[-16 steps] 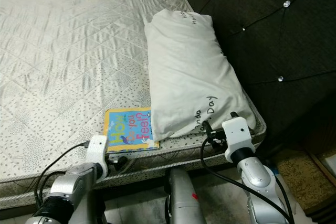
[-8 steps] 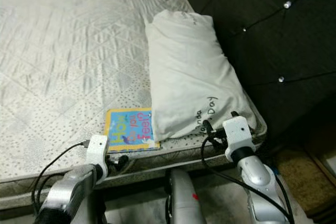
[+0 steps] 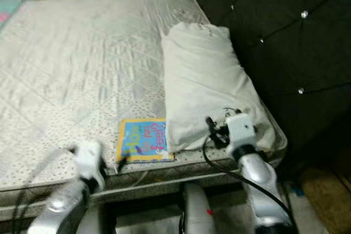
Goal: Clean up the room
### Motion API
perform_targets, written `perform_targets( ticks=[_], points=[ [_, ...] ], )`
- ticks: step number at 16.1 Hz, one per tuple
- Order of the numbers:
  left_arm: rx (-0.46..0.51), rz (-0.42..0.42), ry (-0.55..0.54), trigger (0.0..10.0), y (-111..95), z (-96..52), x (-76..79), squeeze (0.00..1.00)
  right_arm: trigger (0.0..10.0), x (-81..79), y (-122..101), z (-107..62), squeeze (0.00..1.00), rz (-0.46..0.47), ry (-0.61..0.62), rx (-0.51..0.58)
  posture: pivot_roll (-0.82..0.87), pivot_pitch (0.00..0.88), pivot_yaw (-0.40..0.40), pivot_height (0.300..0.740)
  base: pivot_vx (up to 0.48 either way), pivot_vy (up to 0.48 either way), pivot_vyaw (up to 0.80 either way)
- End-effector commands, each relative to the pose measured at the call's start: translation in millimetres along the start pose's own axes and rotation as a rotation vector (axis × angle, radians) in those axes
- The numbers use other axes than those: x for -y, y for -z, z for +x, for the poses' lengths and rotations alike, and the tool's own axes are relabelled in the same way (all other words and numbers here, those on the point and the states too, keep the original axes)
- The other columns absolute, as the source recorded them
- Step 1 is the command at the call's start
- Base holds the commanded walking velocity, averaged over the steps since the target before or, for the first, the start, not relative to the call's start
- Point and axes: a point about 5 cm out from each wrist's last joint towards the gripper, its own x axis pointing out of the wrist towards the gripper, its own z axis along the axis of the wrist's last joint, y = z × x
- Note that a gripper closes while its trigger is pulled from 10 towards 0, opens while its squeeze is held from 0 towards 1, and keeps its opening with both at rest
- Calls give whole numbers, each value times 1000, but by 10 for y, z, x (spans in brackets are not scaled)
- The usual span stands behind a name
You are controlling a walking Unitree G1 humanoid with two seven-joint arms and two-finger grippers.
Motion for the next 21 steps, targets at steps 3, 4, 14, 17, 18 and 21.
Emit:
perform_targets(
  ticks=[3, 4, 14, 17, 18, 21],
  points=[
    [213, 18, -128, 10000, -313, -77, -190, 0, 10000, -16, -64, 116, 0, 167, 77, -10, -128, 0, -7, 600, 0, 0, 0],
    [227, 23, -134, 10000, -328, -74, -197, 0, 10000, -35, -70, 139, 0, 173, 77, -15, -128, 0, -6, 600, 0, 0, 0],
    [305, 11, -149, 10000, -407, 143, -243, 0, 10000, -52, -373, 454, 0, 312, 109, 81, -118, 0, 23, 633, 0, 0, -383],
    [319, 7, -148, 10000, -429, 199, -230, 0, 10000, -44, -388, 496, 0, 310, 108, 89, -118, 0, 21, 669, 0, 0, 0],
    [321, 6, -147, 10000, -428, 207, -227, 0, 10000, -43, -396, 506, 0, 310, 107, 92, -118, 0, 20, 678, 0, 0, 0],
    [324, 7, -152, 10000, -427, 233, -225, 0, 10000, -91, -401, 510, 0, 261, 75, 95, -120, 0, 21, 715, 0, 0, 0]
  ],
)
